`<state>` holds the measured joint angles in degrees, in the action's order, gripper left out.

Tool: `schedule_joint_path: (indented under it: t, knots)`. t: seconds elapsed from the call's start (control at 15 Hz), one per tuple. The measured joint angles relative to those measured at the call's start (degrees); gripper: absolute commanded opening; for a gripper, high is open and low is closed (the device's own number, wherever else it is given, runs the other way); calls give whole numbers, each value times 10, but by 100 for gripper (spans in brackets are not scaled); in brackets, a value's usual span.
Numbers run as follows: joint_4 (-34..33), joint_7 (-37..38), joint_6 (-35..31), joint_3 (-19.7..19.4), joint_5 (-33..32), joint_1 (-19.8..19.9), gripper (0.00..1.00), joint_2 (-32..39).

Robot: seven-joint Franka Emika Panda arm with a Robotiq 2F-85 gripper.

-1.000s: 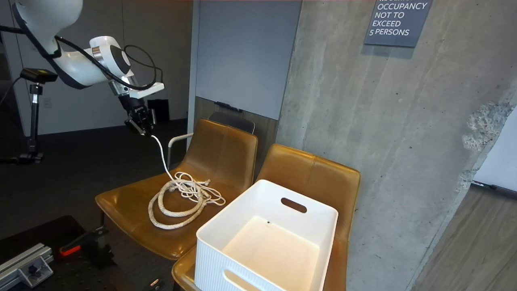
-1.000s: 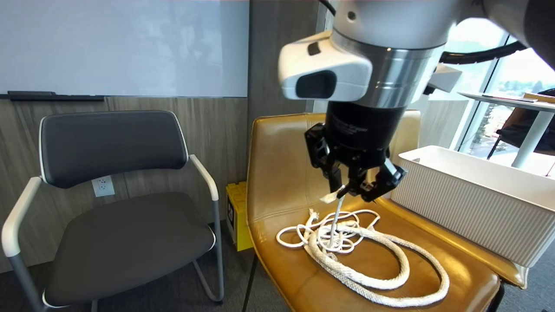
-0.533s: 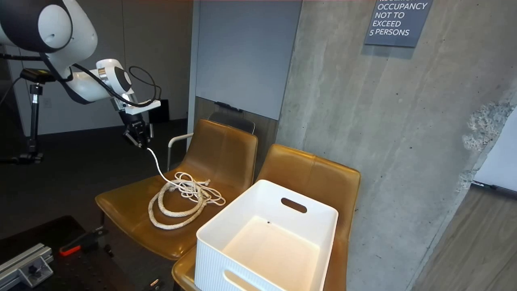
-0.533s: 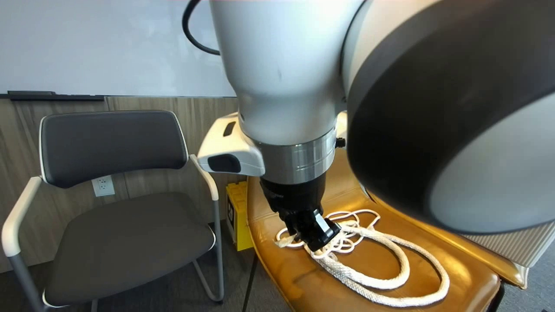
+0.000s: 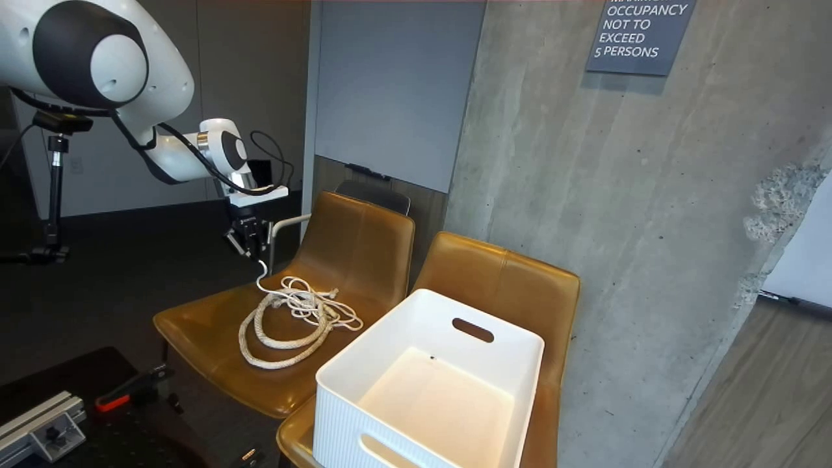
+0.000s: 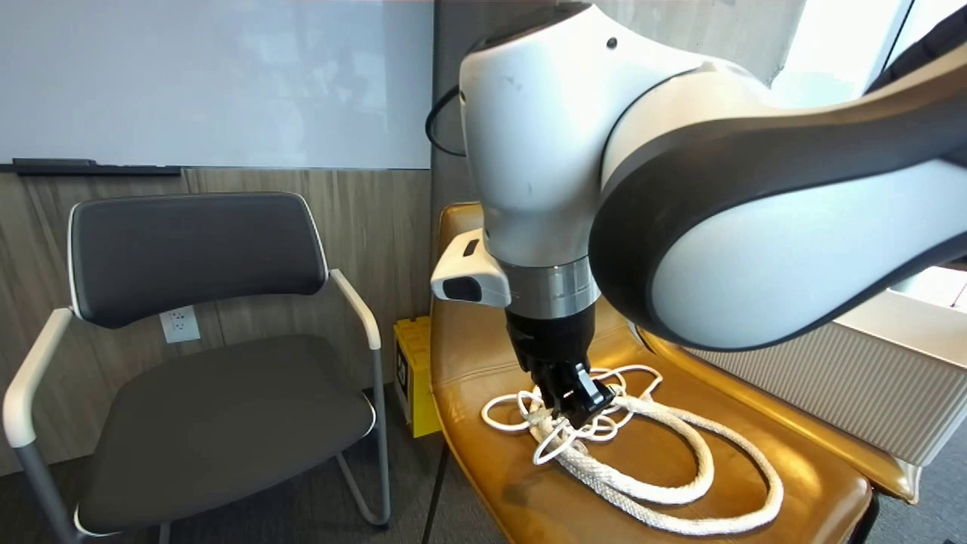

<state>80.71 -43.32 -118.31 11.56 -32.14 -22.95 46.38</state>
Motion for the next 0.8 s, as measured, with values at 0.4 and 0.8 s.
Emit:
schedule_joint_path:
  t: [0.4, 0.8]
  knots:
    - [123, 1, -31, -9, 9, 70, 3, -67]
    - [245, -27, -160, -10, 23, 143, 66, -132]
